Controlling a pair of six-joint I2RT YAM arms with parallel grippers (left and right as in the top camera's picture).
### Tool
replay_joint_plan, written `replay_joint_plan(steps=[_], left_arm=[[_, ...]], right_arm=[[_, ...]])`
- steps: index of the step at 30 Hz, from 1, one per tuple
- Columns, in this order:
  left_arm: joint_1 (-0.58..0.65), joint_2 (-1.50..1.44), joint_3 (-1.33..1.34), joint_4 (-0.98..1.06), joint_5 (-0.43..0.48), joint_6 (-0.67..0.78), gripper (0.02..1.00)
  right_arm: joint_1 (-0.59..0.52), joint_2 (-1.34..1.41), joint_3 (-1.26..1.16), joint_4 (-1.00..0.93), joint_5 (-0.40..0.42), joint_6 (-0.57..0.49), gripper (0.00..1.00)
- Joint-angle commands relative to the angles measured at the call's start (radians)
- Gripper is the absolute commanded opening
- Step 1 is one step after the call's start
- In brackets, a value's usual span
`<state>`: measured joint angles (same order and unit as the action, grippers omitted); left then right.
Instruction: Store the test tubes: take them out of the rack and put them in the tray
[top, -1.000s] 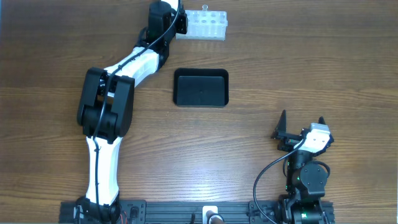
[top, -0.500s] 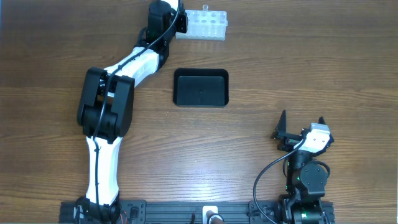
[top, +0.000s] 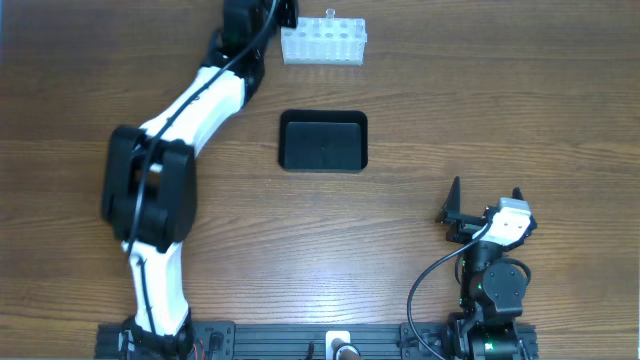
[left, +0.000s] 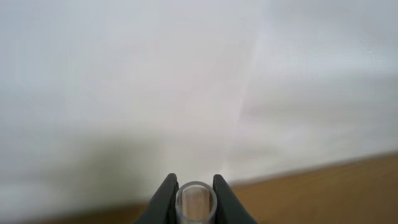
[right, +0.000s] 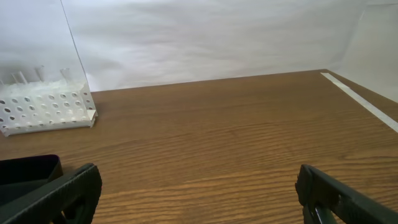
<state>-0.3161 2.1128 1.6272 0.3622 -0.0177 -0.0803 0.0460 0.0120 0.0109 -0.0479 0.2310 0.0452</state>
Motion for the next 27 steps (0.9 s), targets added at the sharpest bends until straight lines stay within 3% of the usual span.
replay_joint_plan(steps=[1,5,10,14,20,27], left_arm=[[-0.024,-0.153,0.023,-0.044,0.001,0.051,0.075],[-0.052,-0.234,0.023,-0.22,0.001,0.042,0.077],[-0.1,-0.277,0.023,-0.578,-0.018,-0.1,0.069],[-0.151,-0.274,-0.005,-0.809,-0.089,-0.226,0.062],[-0.204,-0.274,-0.116,-0.902,-0.177,-0.325,0.066],[-0.203,-0.272,-0.232,-0.9,-0.188,-0.377,0.075]], right_arm=[[0.005,-0.005,-0.006,-0.001,0.002,-0.002,0.993],[0.005,-0.005,-0.006,-0.001,0.002,-0.002,0.991],[0.005,-0.005,-0.006,-0.001,0.002,-0.002,0.991],[0.005,-0.005,-0.006,-0.001,0.002,-0.002,0.993],[0.005,-0.005,-0.006,-0.001,0.002,-0.002,0.993],[0.005,-0.005,-0.006,-0.001,0.002,-0.002,0.993]])
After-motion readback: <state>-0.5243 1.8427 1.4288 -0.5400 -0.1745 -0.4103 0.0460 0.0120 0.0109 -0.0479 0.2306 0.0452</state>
